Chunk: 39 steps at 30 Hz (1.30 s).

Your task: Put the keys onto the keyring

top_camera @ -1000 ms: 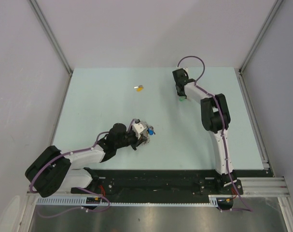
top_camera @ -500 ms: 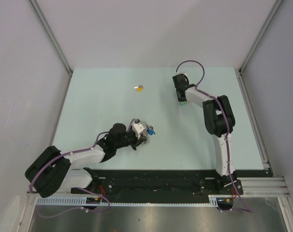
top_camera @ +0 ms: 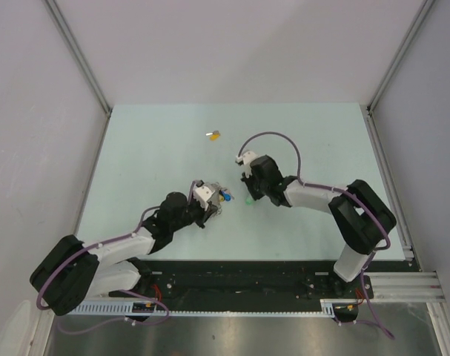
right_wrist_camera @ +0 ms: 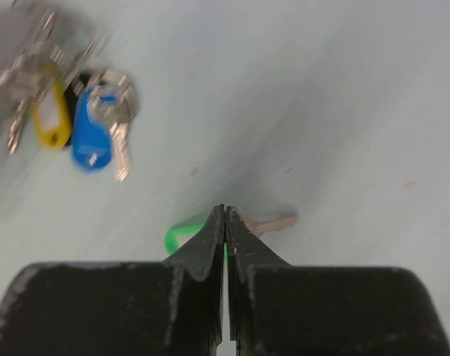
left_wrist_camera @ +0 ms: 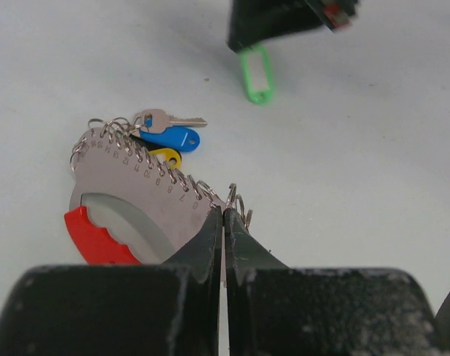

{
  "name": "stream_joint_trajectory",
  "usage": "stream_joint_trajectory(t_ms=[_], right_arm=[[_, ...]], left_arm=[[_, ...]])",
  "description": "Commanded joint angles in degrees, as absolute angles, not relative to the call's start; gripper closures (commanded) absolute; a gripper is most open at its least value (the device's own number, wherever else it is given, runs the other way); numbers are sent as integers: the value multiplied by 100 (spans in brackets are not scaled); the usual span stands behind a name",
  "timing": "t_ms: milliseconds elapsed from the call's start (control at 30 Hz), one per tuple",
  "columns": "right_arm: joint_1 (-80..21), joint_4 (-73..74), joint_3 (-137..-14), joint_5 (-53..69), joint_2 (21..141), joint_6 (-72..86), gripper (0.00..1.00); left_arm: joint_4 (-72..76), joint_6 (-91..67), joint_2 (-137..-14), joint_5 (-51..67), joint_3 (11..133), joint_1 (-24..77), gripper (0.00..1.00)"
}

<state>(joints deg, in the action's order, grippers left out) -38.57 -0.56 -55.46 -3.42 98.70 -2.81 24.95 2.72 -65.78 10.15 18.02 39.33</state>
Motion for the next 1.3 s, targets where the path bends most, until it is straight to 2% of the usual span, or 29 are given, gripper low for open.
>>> stream_joint_trajectory(t_ms=[0, 133, 200, 233, 300, 533, 767, 933, 1267], right_arm=[[-4025, -510, -4906, 193, 9537, -396, 100], [-4367, -431, -4519, 71, 9282, -229, 100], [-4456, -160, -4465, 0, 9168, -45, 96], [-4491, -45, -4465, -191, 9045, -27, 88], [-4640, 463, -4517, -544, 8860, 227, 79], [-4772, 2266, -5422, -1265, 8622, 861, 63], [-4992, 3619, -6714, -1511, 9509, 738, 62], [-5062, 4130, -7486, -1564, 10308, 747, 66], [-5220, 4763, -8252, -1907, 11196, 650, 72]], left_arm=[[2663, 44, -6127, 598, 1618, 3850, 99], [2698, -176, -5977, 606, 1477, 3841, 100], [2724, -184, -5959, 624, 1415, 3841, 100], [2742, -193, -5959, 650, 1406, 3832, 100], [2768, -193, -5959, 642, 1389, 3841, 100], [2856, -237, -5985, 563, 1362, 3832, 99], [2856, -299, -5924, 510, 1345, 3832, 100], [2821, -290, -5862, 413, 1336, 3832, 99], [2821, -299, -5924, 457, 1362, 3832, 100]])
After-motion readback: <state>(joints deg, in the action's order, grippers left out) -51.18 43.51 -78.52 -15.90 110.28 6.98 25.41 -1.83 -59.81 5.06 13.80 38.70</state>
